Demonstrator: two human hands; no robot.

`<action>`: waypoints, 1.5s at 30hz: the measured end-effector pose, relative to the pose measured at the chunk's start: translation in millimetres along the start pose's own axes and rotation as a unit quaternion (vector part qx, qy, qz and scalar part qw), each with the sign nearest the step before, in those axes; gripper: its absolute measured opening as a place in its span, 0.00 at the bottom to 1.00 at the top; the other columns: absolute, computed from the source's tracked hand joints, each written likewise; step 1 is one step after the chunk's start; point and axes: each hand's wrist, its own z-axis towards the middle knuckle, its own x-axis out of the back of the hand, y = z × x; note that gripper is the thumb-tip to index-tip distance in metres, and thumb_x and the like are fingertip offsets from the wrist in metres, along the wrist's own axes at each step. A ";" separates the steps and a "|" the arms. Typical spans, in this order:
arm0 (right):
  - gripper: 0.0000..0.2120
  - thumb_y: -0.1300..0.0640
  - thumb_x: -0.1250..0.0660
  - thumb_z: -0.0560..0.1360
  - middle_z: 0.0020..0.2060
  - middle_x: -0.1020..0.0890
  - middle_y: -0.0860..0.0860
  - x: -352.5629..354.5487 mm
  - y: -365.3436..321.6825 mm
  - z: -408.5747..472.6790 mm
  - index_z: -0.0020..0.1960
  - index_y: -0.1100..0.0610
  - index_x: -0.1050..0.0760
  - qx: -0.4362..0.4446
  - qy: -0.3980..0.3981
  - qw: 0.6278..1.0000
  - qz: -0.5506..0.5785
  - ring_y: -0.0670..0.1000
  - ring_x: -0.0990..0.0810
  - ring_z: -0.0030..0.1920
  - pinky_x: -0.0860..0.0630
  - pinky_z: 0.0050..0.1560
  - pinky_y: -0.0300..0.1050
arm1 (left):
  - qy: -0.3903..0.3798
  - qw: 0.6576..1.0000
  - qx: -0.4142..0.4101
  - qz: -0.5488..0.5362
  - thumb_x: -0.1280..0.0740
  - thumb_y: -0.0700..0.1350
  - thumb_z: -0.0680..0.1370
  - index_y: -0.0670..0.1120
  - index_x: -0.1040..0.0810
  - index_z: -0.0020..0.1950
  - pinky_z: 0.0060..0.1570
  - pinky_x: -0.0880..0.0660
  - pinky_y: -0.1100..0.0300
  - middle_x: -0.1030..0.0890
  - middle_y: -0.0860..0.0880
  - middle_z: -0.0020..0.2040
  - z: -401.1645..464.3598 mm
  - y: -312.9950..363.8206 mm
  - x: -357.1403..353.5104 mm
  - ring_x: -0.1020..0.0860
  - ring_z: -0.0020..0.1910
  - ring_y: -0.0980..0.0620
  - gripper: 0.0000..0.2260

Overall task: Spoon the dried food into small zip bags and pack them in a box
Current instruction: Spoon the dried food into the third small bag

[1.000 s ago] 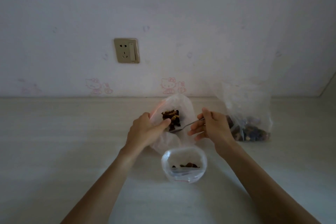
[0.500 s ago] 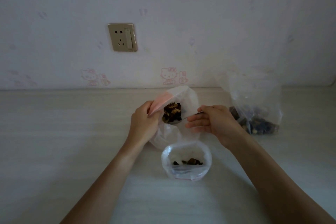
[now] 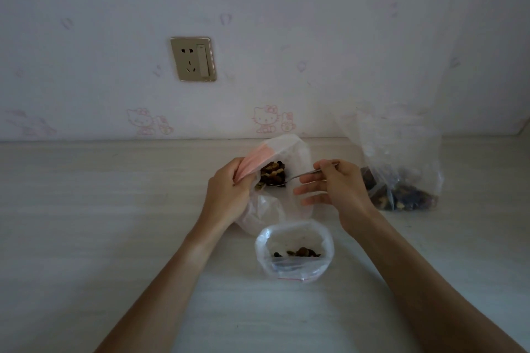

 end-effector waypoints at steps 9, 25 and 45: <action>0.11 0.59 0.45 0.87 0.40 0.15 0.62 -8.2 7.2 -2.8 0.56 0.64 0.27 0.019 0.031 0.999 -0.030 0.61 0.13 0.35 0.19 0.28 0.49 | 0.007 0.996 0.070 0.059 0.40 0.56 0.82 0.50 0.18 0.50 0.36 0.29 0.57 0.18 0.52 0.39 4.4 -2.3 1.1 0.19 0.39 0.51 0.15; 0.11 0.58 0.42 0.86 0.42 0.13 0.60 -7.1 8.3 -5.5 0.56 0.63 0.23 0.016 0.010 1.000 -0.009 0.61 0.12 0.38 0.18 0.30 0.49 | -0.057 0.991 0.069 -0.104 0.37 0.60 0.82 0.62 0.16 0.55 0.35 0.25 0.66 0.13 0.55 0.44 -2.7 4.3 8.7 0.19 0.33 0.61 0.11; 0.12 0.58 0.41 0.86 0.43 0.14 0.62 4.1 -8.4 -14.3 0.56 0.65 0.22 0.034 -0.052 0.998 0.026 0.62 0.13 0.40 0.18 0.31 0.51 | 0.007 0.998 0.050 -0.041 0.29 0.62 0.75 0.61 0.17 0.58 0.41 0.22 0.69 0.16 0.63 0.53 -12.4 16.5 31.3 0.17 0.48 0.65 0.14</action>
